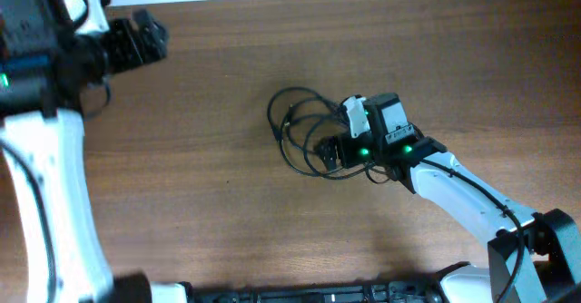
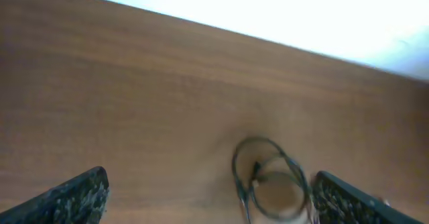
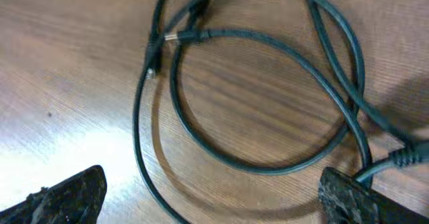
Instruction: Untangle cables
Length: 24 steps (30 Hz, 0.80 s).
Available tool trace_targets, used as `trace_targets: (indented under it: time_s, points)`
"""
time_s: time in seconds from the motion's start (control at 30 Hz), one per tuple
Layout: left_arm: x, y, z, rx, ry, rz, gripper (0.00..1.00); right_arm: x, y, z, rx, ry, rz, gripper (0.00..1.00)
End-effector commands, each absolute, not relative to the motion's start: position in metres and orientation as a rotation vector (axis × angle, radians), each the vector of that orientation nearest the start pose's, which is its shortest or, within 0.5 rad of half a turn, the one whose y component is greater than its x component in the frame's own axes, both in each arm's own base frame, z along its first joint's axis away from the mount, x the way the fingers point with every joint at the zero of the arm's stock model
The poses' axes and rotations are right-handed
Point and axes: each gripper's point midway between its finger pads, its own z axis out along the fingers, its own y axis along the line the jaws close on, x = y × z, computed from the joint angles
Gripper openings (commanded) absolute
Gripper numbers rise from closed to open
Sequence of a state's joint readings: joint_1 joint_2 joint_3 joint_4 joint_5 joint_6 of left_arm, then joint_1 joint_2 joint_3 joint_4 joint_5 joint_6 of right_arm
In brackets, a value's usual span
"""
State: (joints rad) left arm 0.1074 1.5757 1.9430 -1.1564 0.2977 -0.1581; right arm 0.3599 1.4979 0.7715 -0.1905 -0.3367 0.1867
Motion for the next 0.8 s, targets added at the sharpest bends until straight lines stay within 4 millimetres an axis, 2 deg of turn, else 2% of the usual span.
trace_targets:
  time_s: [0.0,0.03,0.1,0.13,0.17,0.2,0.23,0.27,0.37,0.4,0.47,0.5,0.53,0.7,0.77]
  points:
    - [0.362,-0.039,0.329,-0.126,2.361,-0.307,1.00,0.338,0.176,0.089,-0.323,2.448,0.637,0.99]
    - [0.351,-0.053,0.310,-0.216,2.353,-0.355,0.99,0.345,0.159,0.101,-0.222,2.441,0.633,0.99]
    - [0.342,-0.070,0.270,-0.341,2.362,-0.441,0.99,0.356,0.127,0.132,-0.050,2.372,0.671,0.99]
    - [0.332,-0.094,0.227,-0.385,2.450,-0.560,0.99,0.356,0.111,0.161,-0.020,2.286,0.760,0.99]
    - [0.323,-0.117,0.199,-0.368,2.518,-0.675,0.99,0.353,0.103,0.179,-0.015,2.235,0.815,0.99]
    - [0.320,-0.128,0.181,-0.384,2.551,-0.701,0.91,0.349,0.096,0.190,-0.010,2.203,0.843,0.99]
    - [0.315,-0.143,0.155,-0.501,2.602,-0.729,0.79,0.345,0.090,0.198,0.002,2.184,0.860,0.99]
    - [0.312,-0.154,0.139,-0.568,2.642,-0.724,0.79,0.344,0.089,0.197,0.010,2.193,0.865,0.99]
    - [0.293,-0.189,0.083,-0.928,2.802,-0.692,0.82,0.324,0.102,0.188,0.002,2.263,0.992,0.99]
    - [0.287,-0.202,0.070,-0.984,2.848,-0.710,0.81,0.321,0.102,0.185,0.013,2.282,0.997,0.99]
    - [0.287,-0.228,0.050,-0.916,2.897,-0.755,0.80,0.318,0.102,0.182,0.025,2.302,1.002,0.99]
    - [0.292,-0.245,0.040,-0.854,2.889,-0.791,0.77,0.318,0.102,0.181,0.026,2.303,1.003,0.99]
    - [0.295,-0.253,0.036,-0.826,2.883,-0.811,0.68,0.318,0.102,0.181,0.027,2.304,1.003,0.99]
    - [0.287,-0.250,0.011,-0.888,2.945,-0.741,0.57,0.317,0.102,0.180,0.030,2.310,1.004,0.99]
    - [0.282,-0.247,-0.004,-0.912,2.982,-0.690,0.57,0.317,0.102,0.180,0.030,2.310,1.004,0.99]
